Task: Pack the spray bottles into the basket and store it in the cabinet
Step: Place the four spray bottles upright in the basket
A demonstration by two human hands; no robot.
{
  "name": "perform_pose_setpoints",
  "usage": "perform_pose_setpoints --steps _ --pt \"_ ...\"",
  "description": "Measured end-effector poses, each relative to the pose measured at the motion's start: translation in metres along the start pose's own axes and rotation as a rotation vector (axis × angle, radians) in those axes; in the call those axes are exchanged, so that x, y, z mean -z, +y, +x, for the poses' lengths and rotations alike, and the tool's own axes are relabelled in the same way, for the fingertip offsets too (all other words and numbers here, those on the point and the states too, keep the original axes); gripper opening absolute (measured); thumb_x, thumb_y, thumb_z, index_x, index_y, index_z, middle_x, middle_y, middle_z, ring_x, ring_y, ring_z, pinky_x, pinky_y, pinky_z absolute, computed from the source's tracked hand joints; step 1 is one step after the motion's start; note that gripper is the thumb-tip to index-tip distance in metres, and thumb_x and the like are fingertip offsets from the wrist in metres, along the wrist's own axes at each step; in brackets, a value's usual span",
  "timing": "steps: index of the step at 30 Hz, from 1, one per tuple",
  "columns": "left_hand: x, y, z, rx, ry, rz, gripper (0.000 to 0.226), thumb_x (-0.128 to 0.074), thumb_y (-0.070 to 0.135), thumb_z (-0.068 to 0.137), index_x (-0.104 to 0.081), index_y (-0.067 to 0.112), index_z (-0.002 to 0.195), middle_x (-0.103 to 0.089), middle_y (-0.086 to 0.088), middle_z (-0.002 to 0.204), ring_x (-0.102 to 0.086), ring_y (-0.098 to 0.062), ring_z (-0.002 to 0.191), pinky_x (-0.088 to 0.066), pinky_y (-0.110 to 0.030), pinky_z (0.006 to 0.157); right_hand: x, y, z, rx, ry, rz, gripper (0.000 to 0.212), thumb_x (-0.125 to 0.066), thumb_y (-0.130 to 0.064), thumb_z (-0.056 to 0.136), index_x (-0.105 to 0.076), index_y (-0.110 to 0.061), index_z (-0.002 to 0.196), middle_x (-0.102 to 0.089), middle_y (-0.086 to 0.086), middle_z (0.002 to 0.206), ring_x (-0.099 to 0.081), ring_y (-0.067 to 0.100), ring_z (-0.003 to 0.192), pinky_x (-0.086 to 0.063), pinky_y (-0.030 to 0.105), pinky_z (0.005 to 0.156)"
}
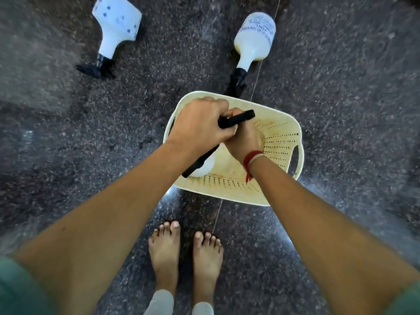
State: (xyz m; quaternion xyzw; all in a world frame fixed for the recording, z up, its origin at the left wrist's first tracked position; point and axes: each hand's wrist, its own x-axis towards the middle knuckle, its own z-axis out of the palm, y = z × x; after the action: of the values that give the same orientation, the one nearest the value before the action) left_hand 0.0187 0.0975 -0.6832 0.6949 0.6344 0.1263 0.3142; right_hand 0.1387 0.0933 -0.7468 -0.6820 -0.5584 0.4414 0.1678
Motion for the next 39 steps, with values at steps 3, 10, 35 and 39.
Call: perform_pose_setpoints --steps 3,10,35,39 --pt "0.0 -0.004 0.011 0.084 0.073 0.048 0.026 -0.067 0.038 0.073 -0.049 0.021 0.065 -0.049 0.004 0.061 -0.048 -0.02 0.06 -0.033 -0.029 0.055 -0.001 -0.001 0.013 -0.034 -0.058 0.027 0.035 -0.064 -0.001 0.076 -0.058 -0.012 0.109 -0.063 -0.001 0.105 -0.058 0.013 0.093 -0.044 0.009 0.076" --pt "-0.005 -0.002 0.019 0.128 0.069 0.106 0.027 -0.064 0.038 0.077 -0.048 0.018 0.068 -0.055 -0.002 0.065 -0.049 -0.021 0.062 -0.035 -0.03 0.054 -0.004 0.004 0.016 -0.054 -0.096 0.086 0.042 -0.057 0.006 0.078 -0.055 -0.024 0.107 -0.062 -0.007 0.097 -0.057 0.01 0.091 -0.04 0.007 0.073" --pt "-0.017 -0.017 -0.077 0.181 -0.038 0.094 0.018 -0.06 0.021 0.086 -0.06 0.003 0.088 -0.036 0.0 0.078 -0.047 -0.03 0.054 -0.039 -0.035 0.051 -0.025 -0.005 0.005 -0.137 0.064 0.184 0.032 -0.072 0.003 0.063 -0.067 -0.012 0.09 -0.058 0.017 0.114 -0.055 0.021 0.107 -0.043 0.035 0.1" --pt "-0.015 -0.02 -0.073 0.213 -0.053 0.102 0.018 -0.059 0.022 0.087 -0.06 0.004 0.089 -0.036 -0.001 0.078 -0.044 -0.026 0.056 -0.037 -0.033 0.053 -0.025 -0.009 0.009 -0.151 0.028 0.178 0.032 -0.071 0.004 0.063 -0.067 -0.014 0.09 -0.06 0.015 0.113 -0.056 0.022 0.107 -0.045 0.037 0.099"
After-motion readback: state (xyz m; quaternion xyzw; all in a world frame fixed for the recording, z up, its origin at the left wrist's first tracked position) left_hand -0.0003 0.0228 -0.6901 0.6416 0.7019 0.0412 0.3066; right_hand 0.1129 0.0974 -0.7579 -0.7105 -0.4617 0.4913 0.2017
